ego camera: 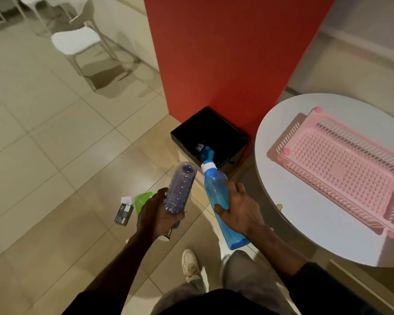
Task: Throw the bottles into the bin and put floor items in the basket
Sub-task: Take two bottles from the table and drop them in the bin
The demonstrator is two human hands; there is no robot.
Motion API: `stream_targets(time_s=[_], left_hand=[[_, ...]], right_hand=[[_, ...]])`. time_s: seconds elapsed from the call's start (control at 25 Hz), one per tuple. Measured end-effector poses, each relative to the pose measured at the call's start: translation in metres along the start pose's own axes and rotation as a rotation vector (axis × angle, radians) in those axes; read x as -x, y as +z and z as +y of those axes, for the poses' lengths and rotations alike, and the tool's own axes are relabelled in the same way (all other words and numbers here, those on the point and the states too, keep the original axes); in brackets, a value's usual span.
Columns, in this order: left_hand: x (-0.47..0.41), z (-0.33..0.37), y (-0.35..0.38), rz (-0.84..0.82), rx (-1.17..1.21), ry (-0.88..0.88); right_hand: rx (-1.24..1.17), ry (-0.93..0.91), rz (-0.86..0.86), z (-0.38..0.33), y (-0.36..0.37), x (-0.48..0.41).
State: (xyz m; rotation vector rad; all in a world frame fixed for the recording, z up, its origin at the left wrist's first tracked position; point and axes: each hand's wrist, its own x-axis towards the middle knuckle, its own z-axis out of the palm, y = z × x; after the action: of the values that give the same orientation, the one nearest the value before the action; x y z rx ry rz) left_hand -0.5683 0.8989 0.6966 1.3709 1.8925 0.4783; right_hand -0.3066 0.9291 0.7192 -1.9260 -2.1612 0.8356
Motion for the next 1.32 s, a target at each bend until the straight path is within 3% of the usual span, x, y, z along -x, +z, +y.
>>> stream_targets(time_s=[0.48, 0.64, 0.88, 1.04, 1.32], left_hand=[[-0.161, 0.039, 0.025, -0.08, -0.254, -0.049], [-0.212, 0.057, 0.031, -0.083, -0.268, -0.096], [-0.282, 0.074, 0.045, -0.186, -0.322, -0.117], [-0.343, 0.08, 0.063, -0.317, -0.376, -0.115], [-0.445, 0.084, 0.084, -0.416, -0.403, -0.048]], right_hand=[[0.037, 0.091, -0.008, 0.041, -0.014, -0.146], [-0.126, 0.139, -0.046, 0.052, -0.017, -0.198], [-0.187, 0.256, -0.067, 0.067, -0.012, -0.265], [-0.178, 0.419, -0.072, 0.077, 0.0, -0.304], [-0.452, 0.748, -0.058, 0.083, 0.033, -0.368]])
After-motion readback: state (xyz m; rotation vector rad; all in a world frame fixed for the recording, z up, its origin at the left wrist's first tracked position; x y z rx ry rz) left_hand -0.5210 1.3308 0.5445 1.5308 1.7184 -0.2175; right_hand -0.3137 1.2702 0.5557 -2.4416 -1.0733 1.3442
